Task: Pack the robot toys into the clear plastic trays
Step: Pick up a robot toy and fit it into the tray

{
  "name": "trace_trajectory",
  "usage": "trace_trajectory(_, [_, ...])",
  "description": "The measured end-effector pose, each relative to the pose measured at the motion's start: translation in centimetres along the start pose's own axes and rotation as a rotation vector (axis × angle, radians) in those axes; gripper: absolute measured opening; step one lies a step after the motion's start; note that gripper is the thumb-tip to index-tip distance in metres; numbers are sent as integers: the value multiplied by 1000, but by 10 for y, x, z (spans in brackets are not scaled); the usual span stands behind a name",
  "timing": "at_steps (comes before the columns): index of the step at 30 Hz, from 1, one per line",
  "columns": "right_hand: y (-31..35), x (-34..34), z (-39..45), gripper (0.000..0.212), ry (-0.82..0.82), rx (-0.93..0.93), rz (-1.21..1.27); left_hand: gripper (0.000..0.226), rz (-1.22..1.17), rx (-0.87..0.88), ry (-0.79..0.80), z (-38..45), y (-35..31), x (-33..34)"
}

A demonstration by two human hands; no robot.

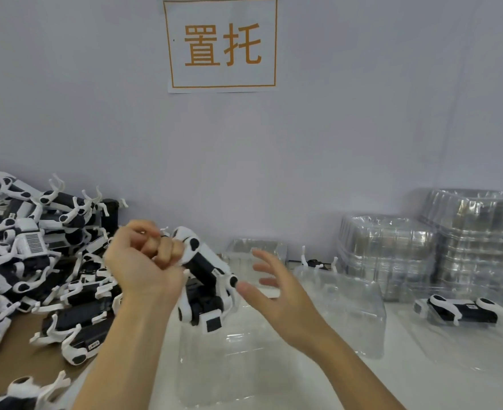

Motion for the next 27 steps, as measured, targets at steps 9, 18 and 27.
trace_trajectory(9, [0,30,18,25,270,7,367,19,49,-8,420,-37,28,28])
trace_trajectory(18, [-20,23,23,42,115,133,942,30,417,397,673,-50,34,42])
trace_trajectory(27, [-22,6,23,38,130,274,1077,79,1055,137,1335,-31,64,-19])
Point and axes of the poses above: each hand's wrist, its own z-axis towards the middle knuckle, its own x-axis out of the palm, y = z × x, the point moved 3 cm from there along z, towards the middle knuckle, and after that the axes turned 13 degrees about x, right-handed, at the moved point
